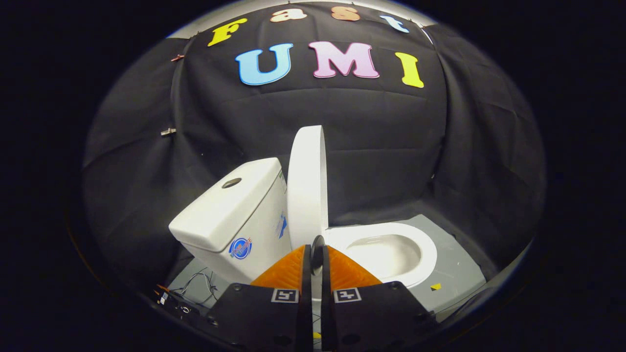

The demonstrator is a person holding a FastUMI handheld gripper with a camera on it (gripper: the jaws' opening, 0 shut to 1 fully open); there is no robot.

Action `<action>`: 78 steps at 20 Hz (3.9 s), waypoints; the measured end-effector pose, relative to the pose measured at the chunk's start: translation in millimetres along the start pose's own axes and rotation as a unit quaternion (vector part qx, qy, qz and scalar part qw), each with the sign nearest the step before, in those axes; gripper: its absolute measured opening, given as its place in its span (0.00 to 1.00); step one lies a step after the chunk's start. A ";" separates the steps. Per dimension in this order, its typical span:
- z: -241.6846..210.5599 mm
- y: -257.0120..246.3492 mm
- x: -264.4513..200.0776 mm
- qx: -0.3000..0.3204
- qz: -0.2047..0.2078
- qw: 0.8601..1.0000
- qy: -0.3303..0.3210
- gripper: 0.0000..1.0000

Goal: Open the toilet lid.

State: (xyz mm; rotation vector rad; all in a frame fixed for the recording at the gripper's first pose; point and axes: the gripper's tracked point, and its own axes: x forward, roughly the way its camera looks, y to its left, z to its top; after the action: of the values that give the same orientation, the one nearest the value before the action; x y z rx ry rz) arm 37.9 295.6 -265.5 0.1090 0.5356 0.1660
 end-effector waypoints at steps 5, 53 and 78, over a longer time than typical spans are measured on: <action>-1.9 27.5 2.2 -0.026 0.008 1.000 -0.004 0.11; 137.7 -44.9 -92.0 -0.032 0.047 0.987 -0.151 0.99; 212.4 -175.4 -193.0 0.000 -0.018 0.967 -0.253 0.98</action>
State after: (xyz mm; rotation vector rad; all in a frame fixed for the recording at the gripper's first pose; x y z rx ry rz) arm 6.5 75.1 -13.5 0.1362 0.0282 0.0966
